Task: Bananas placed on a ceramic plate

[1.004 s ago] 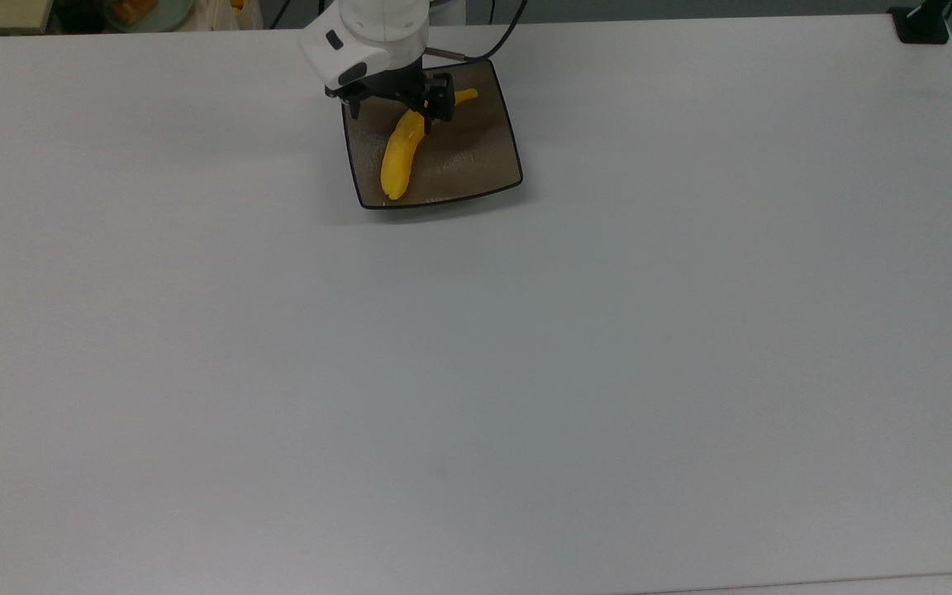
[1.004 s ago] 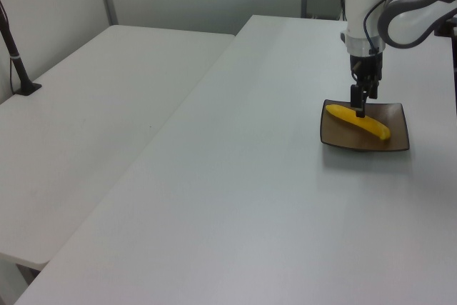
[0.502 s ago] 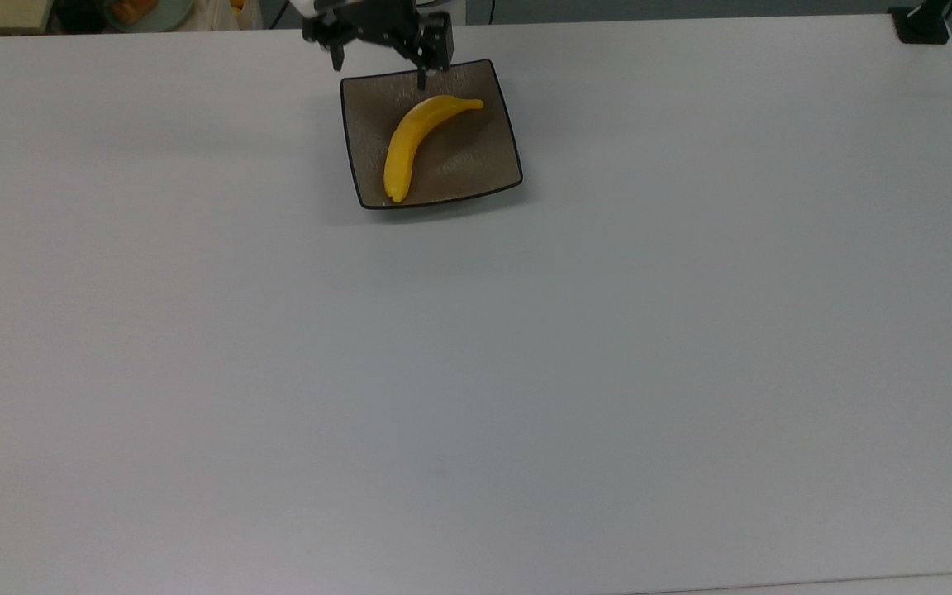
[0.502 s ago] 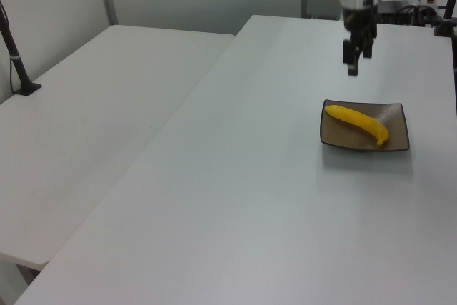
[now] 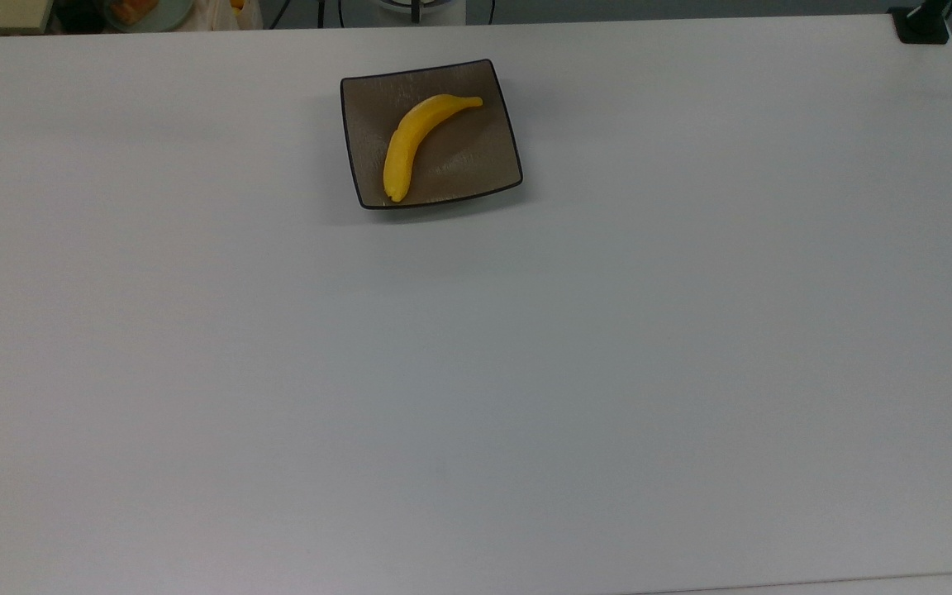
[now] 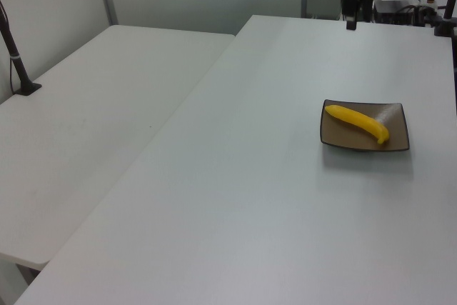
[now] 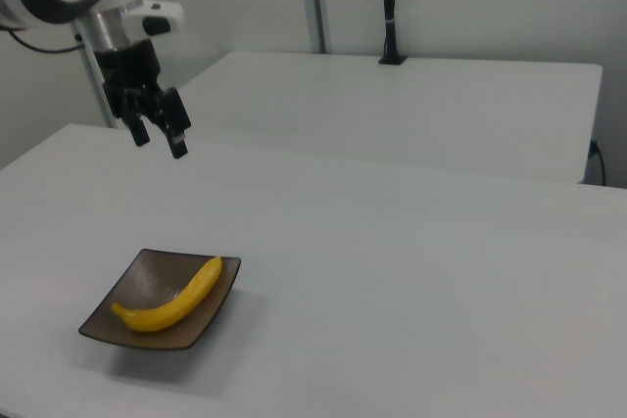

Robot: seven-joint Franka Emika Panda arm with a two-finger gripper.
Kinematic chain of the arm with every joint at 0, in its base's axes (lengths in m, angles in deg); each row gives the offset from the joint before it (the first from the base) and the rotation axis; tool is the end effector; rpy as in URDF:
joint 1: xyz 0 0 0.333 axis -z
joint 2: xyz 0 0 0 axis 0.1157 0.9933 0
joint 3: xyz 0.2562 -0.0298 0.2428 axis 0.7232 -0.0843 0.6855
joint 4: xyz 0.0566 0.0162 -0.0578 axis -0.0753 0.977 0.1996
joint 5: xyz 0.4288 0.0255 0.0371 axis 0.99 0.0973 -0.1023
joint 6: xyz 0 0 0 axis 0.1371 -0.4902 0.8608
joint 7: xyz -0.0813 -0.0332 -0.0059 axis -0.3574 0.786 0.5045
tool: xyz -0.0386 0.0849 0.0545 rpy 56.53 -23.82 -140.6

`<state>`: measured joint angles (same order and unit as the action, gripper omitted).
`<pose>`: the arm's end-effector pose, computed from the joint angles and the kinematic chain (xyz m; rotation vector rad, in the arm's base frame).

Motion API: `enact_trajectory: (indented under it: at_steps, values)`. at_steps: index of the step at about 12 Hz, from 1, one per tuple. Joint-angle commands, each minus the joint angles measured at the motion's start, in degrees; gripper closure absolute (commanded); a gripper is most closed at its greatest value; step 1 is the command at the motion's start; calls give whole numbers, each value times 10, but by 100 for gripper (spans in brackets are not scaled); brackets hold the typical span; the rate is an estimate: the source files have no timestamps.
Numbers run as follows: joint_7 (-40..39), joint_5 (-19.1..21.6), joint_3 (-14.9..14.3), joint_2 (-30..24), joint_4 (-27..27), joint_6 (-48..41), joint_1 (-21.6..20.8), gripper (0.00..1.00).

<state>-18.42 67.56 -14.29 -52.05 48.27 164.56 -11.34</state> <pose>0.5627 0.0560 0.6440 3.0664 -0.1981 0.0306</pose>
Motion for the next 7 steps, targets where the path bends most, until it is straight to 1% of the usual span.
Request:
enact_trajectory:
  at_steps: [1, 4, 5, 7]
  values:
    - [-24, 45, -1, 8, -32, -11, 12, 0]
    - [-132, 62, -5, 11, -32, 4, 13, 0]
    - [-145, 69, -6, 15, -32, 16, 14, 0]
    - [-167, 70, -13, 18, -28, 68, 14, 0]
